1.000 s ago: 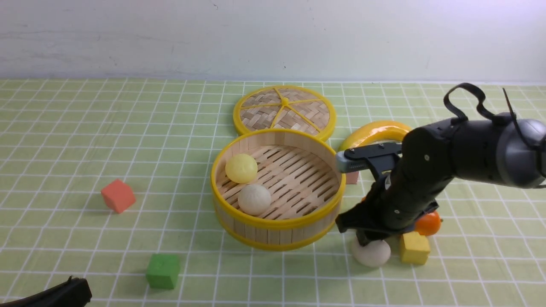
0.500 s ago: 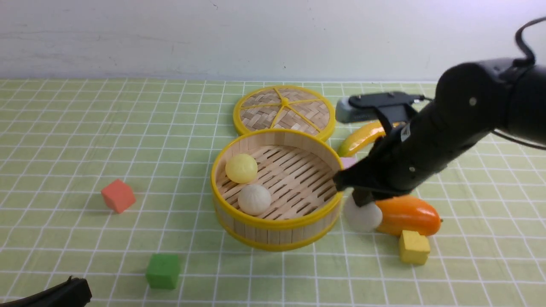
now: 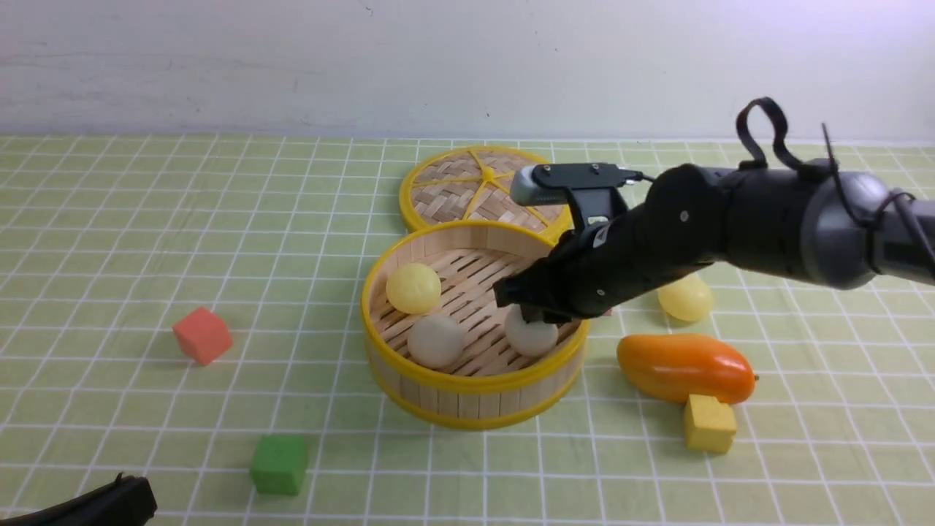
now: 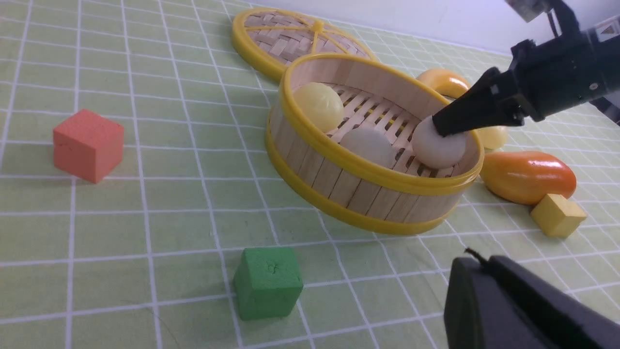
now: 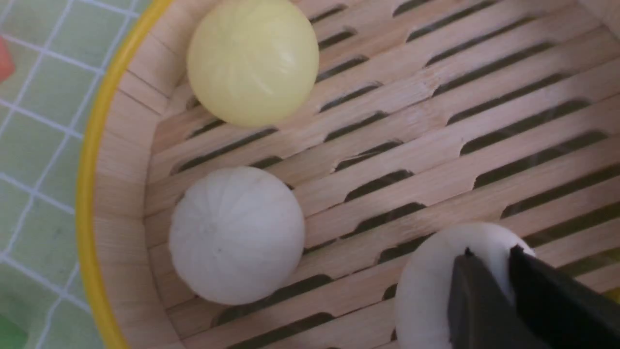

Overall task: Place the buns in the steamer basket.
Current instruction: Use the right arm to put the steamed stuffed bun into the steamer, then use the right arm to grab a steamed stuffed bun

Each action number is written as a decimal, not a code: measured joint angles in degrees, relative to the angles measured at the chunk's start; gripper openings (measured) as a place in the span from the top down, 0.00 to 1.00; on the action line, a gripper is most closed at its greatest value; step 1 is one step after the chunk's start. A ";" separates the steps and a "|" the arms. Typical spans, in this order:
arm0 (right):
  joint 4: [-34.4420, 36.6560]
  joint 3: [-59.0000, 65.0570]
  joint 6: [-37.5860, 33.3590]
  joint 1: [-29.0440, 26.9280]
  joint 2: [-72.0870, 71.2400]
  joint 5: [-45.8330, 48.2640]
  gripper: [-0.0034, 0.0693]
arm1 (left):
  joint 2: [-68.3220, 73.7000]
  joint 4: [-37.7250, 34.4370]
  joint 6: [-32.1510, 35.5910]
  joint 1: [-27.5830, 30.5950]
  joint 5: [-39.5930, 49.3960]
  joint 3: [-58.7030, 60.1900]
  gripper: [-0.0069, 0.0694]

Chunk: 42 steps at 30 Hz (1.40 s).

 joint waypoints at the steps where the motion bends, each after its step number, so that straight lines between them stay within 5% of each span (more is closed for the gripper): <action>1: 0.08 0.00 0.00 0.00 0.13 -0.06 0.72 | 0.00 0.00 0.00 0.00 0.00 0.00 0.89; 5: 0.12 -0.07 0.00 0.00 -0.80 0.13 0.48 | 0.00 0.00 0.00 0.00 0.00 0.00 0.88; 12: -6.56 -1.19 -0.12 -0.26 -9.08 4.65 0.31 | 0.00 0.00 0.00 0.00 0.00 0.00 0.87; 17: -17.01 -1.65 5.25 -3.99 -13.31 10.74 0.39 | 0.00 0.00 0.00 0.00 0.00 0.00 0.87; 21: -22.67 -1.78 12.09 -11.31 -9.31 15.48 0.55 | 0.00 0.00 0.00 0.00 0.00 0.00 0.87; 28: -14.65 -9.37 10.60 -18.61 1.71 17.65 0.63 | 0.00 0.00 0.00 0.00 0.00 0.00 0.87; 42: -11.47 -17.56 7.58 -19.69 11.64 16.85 0.59 | 0.00 0.00 0.00 0.00 0.00 0.00 0.86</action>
